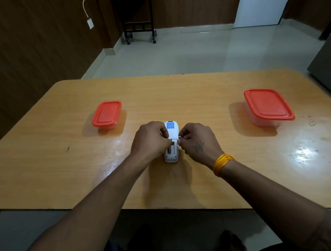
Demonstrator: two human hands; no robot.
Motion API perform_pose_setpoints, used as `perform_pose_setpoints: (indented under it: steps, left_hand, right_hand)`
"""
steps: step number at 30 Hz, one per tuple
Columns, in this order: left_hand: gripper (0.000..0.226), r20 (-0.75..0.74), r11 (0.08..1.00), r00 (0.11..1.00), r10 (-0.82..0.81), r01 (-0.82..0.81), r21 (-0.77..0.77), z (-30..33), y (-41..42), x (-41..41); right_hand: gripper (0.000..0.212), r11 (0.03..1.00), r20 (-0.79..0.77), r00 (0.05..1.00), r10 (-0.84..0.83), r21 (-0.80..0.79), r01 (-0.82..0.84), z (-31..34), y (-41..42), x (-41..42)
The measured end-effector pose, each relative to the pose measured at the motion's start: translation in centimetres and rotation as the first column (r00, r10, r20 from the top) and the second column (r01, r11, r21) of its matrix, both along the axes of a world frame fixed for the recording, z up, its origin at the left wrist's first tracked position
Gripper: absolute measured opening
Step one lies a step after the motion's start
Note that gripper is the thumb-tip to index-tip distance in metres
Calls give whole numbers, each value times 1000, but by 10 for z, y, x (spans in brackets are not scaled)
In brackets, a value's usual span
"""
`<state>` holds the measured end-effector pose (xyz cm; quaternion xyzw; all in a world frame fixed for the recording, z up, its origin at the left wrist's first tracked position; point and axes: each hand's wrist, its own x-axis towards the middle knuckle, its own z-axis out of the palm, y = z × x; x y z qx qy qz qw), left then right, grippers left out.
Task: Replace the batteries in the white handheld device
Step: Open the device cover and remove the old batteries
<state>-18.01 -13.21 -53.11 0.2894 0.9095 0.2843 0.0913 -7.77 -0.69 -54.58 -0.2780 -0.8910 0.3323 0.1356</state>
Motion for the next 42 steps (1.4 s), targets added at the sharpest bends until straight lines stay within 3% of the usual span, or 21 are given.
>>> perform_pose_setpoints:
  steps: [6,13,21,32,35,38,40,42]
  left_hand:
    - [26,-43,996,997,-68,66,-53,-1,4,6]
    - [13,-90,995,993,-82,77,-63,0,3,14]
    - [21,-174,990,981,-86,65,-123,-5,7,16]
    - [11,-139,994,990,-4,20,111,3,3,25]
    - [7,-87,970,996,19,3,242,14,10,31]
    - [7,97,937,995,-21,-15,349,23,20,37]
    - [7,197,925,979,-53,-26,378,24,29,45]
    - [7,207,936,975,-79,1,353,22,44,55]
  right_hand:
    - [7,1000,-15,1000,-3,-28,3,-3,0,9]
    - [10,1000,-65,998,-1,5,1,-7,-10,7]
    - [14,1000,-57,998,-22,-14,21,-9,-8,5]
    - [11,999,-131,990,-48,-7,48,-1,-3,9]
    - [11,994,-184,978,-102,-45,96,10,8,18]
    - [10,985,-175,971,-161,-86,148,19,22,32]
    - [9,977,-143,970,-196,-111,181,19,34,45]
    - [14,969,-101,968,-230,-114,218,18,46,61]
